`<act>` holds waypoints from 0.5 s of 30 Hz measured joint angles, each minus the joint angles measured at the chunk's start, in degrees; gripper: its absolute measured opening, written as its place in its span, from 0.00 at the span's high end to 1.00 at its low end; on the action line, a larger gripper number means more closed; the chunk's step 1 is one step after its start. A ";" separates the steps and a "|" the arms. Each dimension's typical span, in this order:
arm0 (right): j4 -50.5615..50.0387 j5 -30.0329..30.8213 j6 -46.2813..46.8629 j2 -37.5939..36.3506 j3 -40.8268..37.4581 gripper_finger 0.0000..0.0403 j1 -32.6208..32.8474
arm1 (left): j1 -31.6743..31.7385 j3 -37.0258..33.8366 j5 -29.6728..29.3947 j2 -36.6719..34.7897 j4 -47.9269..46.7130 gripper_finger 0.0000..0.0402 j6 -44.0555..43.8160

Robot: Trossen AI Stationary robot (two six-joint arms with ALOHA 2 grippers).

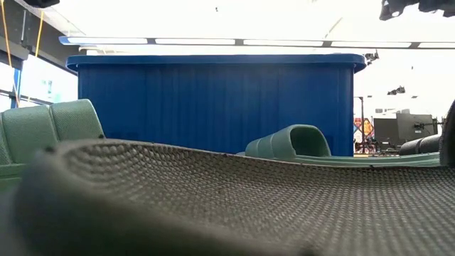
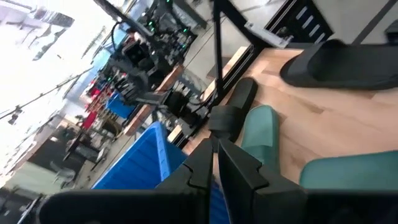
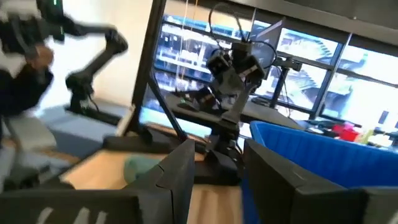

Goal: Pick and place slides into bin
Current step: Put the black slide into the blue container

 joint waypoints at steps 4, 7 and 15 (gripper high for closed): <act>-0.29 0.13 -3.44 1.45 0.00 0.68 0.00 | 0.00 -0.02 3.45 0.00 -0.19 0.95 -0.17; -0.35 0.75 -5.39 3.69 0.00 0.68 0.00 | -0.01 -0.02 5.64 0.00 -0.10 0.95 -0.37; -0.17 7.21 -4.36 10.52 0.00 0.65 0.00 | -0.02 -0.04 13.18 1.20 -3.81 0.95 -2.70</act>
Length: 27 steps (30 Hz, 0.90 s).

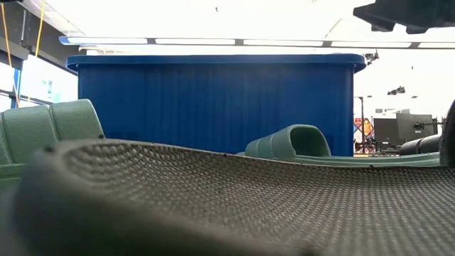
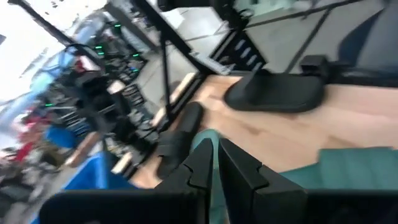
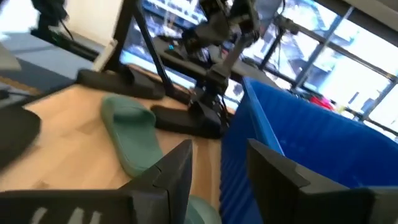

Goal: Pick and place slides into bin
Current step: Put the black slide into the blue container

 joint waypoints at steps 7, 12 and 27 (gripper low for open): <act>4.68 1.99 2.83 4.13 0.00 0.55 0.00 | 0.00 -0.02 -0.33 5.66 0.85 0.95 -0.33; 4.72 1.04 8.19 5.37 0.00 0.50 0.02 | 0.02 -0.02 -3.79 7.91 2.14 0.95 -0.37; 1.69 1.01 13.63 5.52 0.00 0.49 0.02 | 0.02 -0.02 -0.78 8.11 2.12 0.95 -1.81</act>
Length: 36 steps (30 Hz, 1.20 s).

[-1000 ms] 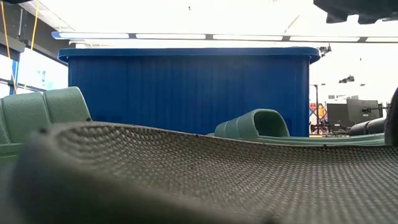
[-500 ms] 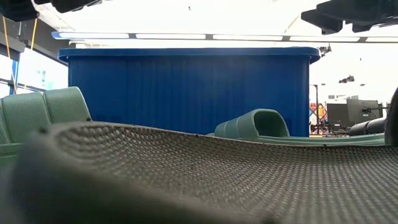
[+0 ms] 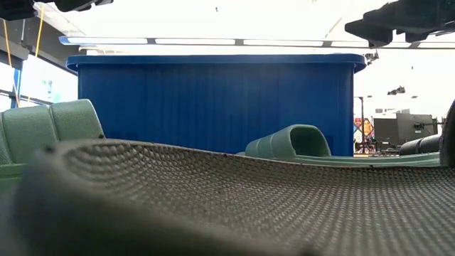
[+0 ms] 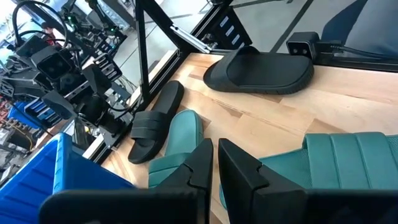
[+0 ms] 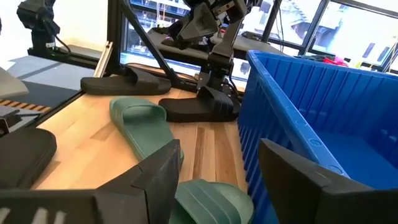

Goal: Pick and place slides into bin
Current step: Put the black slide into the blue container

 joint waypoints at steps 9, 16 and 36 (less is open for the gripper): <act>-0.63 0.00 -0.11 0.00 0.00 0.48 0.00 | 0.00 0.00 -0.15 0.00 -0.09 0.95 -0.02; -0.73 0.00 -0.12 0.00 0.00 0.48 0.00 | 0.00 0.00 -7.34 0.03 -0.11 0.95 0.28; -1.24 -0.02 -0.13 0.00 0.00 0.48 -0.02 | 0.00 0.00 -9.05 0.07 -0.17 0.58 -6.22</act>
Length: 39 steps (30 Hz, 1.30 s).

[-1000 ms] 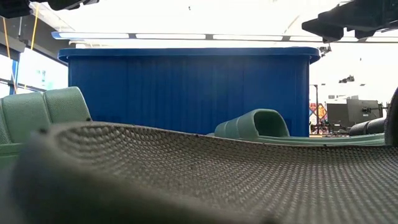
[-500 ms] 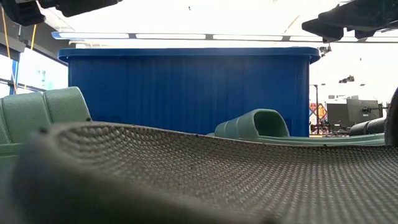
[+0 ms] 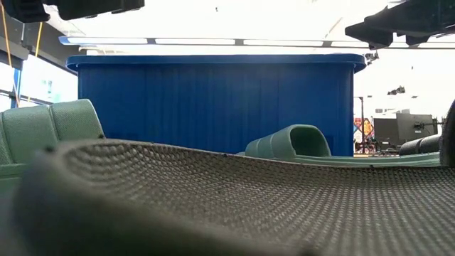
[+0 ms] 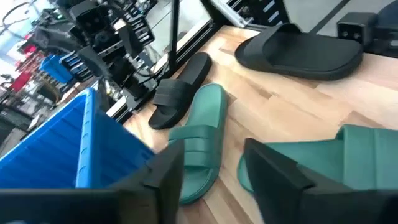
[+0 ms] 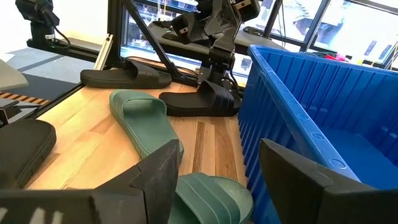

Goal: Pick and place slides into bin
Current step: Put the black slide into the blue container

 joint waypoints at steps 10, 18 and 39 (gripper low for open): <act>0.02 0.01 0.00 0.00 0.00 0.48 0.02 | 0.02 0.00 0.30 0.10 -2.21 0.75 -2.11; -0.18 0.01 0.00 0.00 0.00 0.47 0.00 | 0.00 0.02 2.48 0.10 -0.79 0.73 0.05; -0.22 0.00 0.00 0.00 0.00 0.48 0.00 | 0.00 0.02 4.99 0.21 0.37 0.53 -0.03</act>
